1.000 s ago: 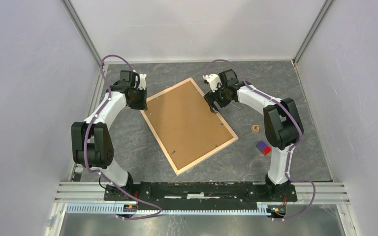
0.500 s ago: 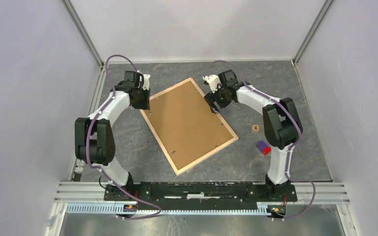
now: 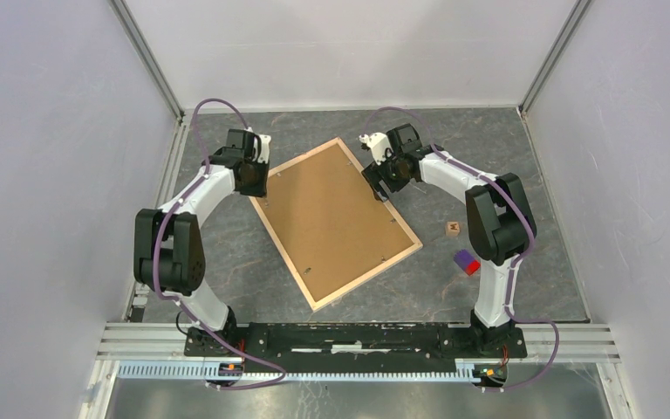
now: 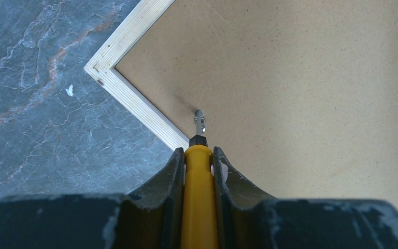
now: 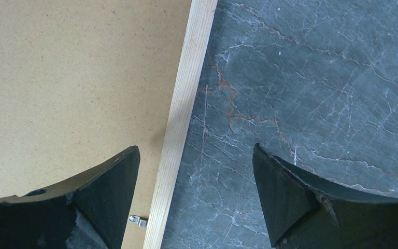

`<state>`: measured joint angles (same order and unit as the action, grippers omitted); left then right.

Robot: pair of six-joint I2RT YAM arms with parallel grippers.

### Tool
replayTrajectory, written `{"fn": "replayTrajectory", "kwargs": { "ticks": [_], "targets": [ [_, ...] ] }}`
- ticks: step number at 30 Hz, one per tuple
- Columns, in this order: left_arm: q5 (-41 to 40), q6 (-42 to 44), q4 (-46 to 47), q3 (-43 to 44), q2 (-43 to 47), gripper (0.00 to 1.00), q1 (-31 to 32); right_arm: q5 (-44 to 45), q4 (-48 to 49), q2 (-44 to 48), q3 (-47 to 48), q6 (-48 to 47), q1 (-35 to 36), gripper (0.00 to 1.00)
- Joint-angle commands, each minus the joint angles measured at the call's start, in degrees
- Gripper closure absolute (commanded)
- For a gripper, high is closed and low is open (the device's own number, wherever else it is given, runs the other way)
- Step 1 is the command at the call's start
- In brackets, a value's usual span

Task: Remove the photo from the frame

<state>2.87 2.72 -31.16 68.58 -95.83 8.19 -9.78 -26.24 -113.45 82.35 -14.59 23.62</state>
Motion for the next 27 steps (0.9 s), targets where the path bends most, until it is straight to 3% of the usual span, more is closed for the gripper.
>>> {"fn": "replayTrajectory", "kwargs": {
  "ticks": [1, 12, 27],
  "targets": [
    [-2.08, 2.8, 1.02, -1.76, 1.49, 0.98, 1.04, 0.61, 0.73, -0.77, 0.05, 0.44, 0.12, 0.15],
    [1.21, 0.91, 0.84, 0.28, 4.51, 0.98, 0.63, 0.37, 0.49, -0.54, -0.26, 0.35, 0.17, 0.16],
    [-2.7, 2.34, 2.67, -1.37, 4.33, 0.98, 0.52, 0.07, 0.2, -1.02, 0.09, 0.7, 0.16, 0.16]
  ]
}}
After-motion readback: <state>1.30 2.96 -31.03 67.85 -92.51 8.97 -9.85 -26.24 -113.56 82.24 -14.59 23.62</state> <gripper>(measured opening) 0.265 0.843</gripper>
